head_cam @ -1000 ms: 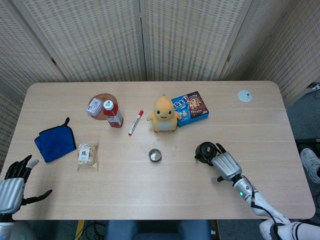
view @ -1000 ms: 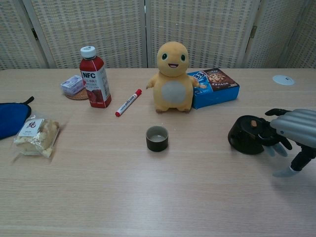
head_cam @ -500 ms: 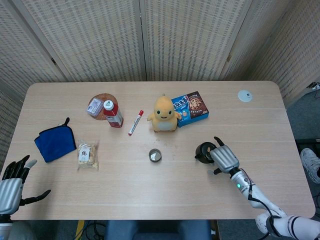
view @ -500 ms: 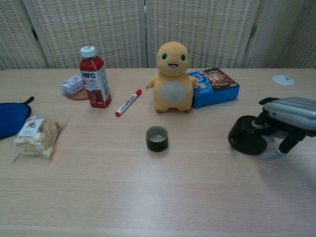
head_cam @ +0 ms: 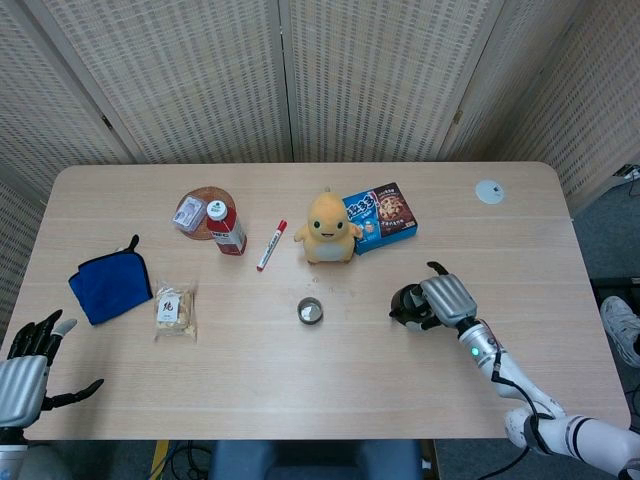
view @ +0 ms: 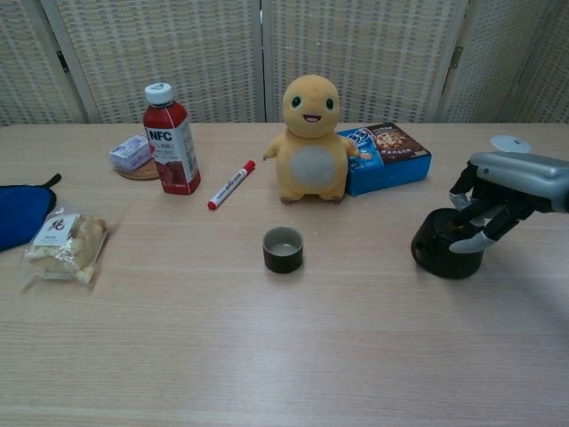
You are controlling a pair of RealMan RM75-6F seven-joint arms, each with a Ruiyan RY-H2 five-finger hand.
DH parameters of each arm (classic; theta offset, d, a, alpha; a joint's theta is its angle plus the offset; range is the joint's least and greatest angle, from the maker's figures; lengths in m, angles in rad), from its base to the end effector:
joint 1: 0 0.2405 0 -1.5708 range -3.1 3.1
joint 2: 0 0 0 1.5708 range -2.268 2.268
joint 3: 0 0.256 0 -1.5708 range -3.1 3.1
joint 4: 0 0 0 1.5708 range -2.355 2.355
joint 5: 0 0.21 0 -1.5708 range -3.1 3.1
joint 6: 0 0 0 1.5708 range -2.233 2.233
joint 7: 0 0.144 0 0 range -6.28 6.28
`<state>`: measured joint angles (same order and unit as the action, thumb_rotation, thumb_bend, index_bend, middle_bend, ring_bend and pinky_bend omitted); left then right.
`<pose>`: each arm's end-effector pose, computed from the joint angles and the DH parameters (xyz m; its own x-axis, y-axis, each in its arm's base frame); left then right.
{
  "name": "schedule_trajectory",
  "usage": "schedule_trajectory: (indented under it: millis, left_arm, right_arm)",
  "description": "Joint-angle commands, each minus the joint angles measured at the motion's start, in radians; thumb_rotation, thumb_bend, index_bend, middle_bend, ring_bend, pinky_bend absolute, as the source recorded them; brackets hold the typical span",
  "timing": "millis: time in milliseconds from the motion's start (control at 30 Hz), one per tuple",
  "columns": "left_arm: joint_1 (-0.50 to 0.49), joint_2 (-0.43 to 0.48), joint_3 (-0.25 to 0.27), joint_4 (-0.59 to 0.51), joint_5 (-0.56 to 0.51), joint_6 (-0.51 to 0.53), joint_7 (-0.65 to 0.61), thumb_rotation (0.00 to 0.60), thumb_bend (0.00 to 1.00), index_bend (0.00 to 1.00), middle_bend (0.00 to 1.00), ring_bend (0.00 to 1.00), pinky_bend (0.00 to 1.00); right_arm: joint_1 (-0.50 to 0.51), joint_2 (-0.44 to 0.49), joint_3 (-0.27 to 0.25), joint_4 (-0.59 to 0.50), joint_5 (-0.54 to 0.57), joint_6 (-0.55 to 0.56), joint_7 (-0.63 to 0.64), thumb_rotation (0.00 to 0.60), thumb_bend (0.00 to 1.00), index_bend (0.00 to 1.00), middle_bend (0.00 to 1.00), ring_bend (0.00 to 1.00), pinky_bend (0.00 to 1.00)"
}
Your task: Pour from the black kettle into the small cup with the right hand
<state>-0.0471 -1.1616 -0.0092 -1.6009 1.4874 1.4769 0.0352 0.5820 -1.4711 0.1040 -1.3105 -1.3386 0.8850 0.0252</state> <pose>-0.3210 0.1602 0.1404 0.3975 0.0685 0.9150 0.9155 0.0369 -0.4005 -0.2449 -0.3256 0.0059 0.3880 -0.3729 0.8428 -0.9131 -0.2798 0.2966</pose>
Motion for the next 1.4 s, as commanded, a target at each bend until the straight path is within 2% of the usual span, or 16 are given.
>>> schedule_trajectory:
  millis: [33,367,833,900,967,1033,1200,1267,1400]
  left_arm:
    - [0.001,0.000,0.000,0.001,0.001,0.001,-0.003,0.366,0.10,0.13,0.02,0.08,0.02]
    - [0.008,0.006,0.001,0.000,0.002,0.013,-0.005,0.366,0.10,0.13,0.02,0.08,0.01]
    - [0.014,0.015,0.000,-0.006,0.009,0.026,-0.008,0.366,0.09,0.13,0.02,0.08,0.01]
    - [0.016,0.017,0.000,-0.007,0.011,0.030,-0.012,0.366,0.09,0.13,0.02,0.08,0.01]
    - [0.017,0.019,0.001,-0.007,0.013,0.033,-0.012,0.365,0.09,0.13,0.02,0.08,0.01]
    - [0.018,0.019,0.001,-0.008,0.016,0.035,-0.017,0.364,0.08,0.13,0.02,0.08,0.01]
    - [0.018,0.017,0.002,-0.005,0.020,0.036,-0.019,0.363,0.08,0.13,0.02,0.08,0.00]
    - [0.018,0.016,0.002,-0.004,0.019,0.035,-0.019,0.362,0.08,0.13,0.02,0.08,0.00]
    - [0.019,0.014,0.002,-0.002,0.019,0.036,-0.019,0.363,0.08,0.13,0.02,0.08,0.00]
  right_arm:
    - [0.007,-0.003,0.009,0.011,0.006,-0.009,0.028,0.490,0.00,0.80,0.99,0.88,0.14]
    - [0.020,0.023,-0.004,-0.019,-0.019,-0.020,0.056,0.488,0.00,0.82,1.00,0.92,0.15]
    - [0.033,0.065,0.039,-0.090,0.023,-0.011,0.074,0.489,0.00,0.84,1.00,0.98,0.25]
    - [0.035,0.073,0.044,-0.102,0.016,-0.005,0.095,0.469,0.00,0.84,1.00,0.98,0.26]
    - [0.036,0.081,0.047,-0.112,0.006,0.002,0.116,0.406,0.00,0.85,1.00,0.99,0.26]
    - [0.037,0.087,0.050,-0.121,0.002,0.007,0.125,0.376,0.00,0.85,1.00,0.99,0.28]
    - [0.039,0.101,0.056,-0.144,0.005,0.024,0.093,0.369,0.00,0.86,1.00,0.99,0.33]
    - [0.042,0.104,0.056,-0.151,0.010,0.028,0.068,0.367,0.03,0.87,1.00,0.99,0.35]
    - [0.047,0.102,0.059,-0.162,0.013,0.038,0.038,0.365,0.21,0.87,1.00,0.99,0.39]
